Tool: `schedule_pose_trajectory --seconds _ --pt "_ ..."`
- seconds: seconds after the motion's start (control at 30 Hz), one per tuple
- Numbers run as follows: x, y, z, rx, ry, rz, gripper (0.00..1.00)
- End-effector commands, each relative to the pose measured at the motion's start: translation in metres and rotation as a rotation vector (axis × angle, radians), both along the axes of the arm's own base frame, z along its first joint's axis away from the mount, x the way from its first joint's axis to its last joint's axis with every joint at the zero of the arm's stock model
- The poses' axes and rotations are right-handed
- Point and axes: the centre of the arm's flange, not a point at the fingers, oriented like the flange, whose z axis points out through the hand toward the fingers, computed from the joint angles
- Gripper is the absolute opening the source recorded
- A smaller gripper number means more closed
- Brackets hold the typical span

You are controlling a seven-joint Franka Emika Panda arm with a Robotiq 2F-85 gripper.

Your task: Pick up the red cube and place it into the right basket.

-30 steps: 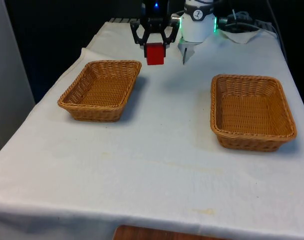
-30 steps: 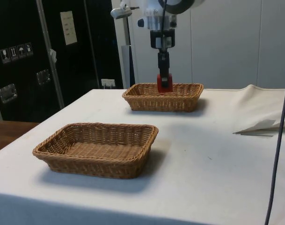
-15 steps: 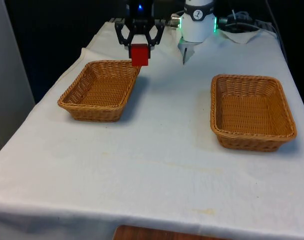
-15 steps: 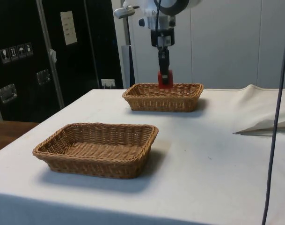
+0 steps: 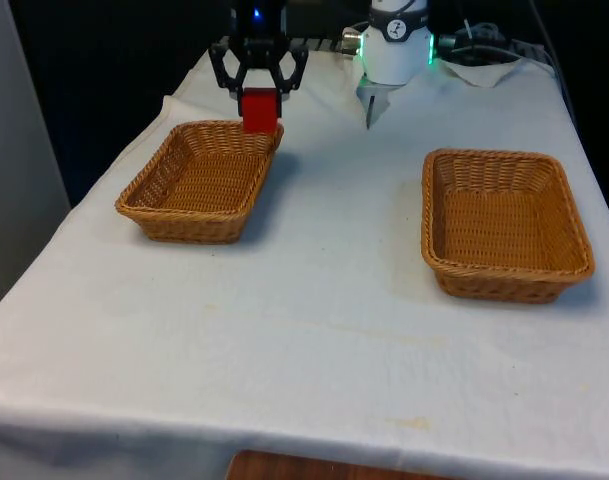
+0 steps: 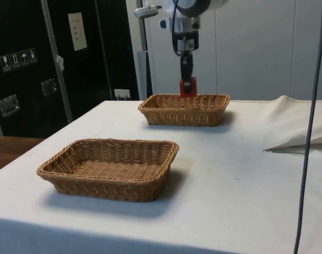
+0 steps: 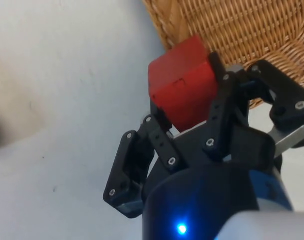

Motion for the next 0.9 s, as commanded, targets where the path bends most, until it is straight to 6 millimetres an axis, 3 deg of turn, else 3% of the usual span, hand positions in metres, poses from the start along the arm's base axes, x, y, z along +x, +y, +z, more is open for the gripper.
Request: schedule_pose_trajectory --seconds 0.0,0.87 --pt "0.001 -0.003 -0.001 0.013 -0.009 -0.005 0.02" --pt "0.021 -0.055 -0.017 0.020 -0.021 -0.082 0.02"
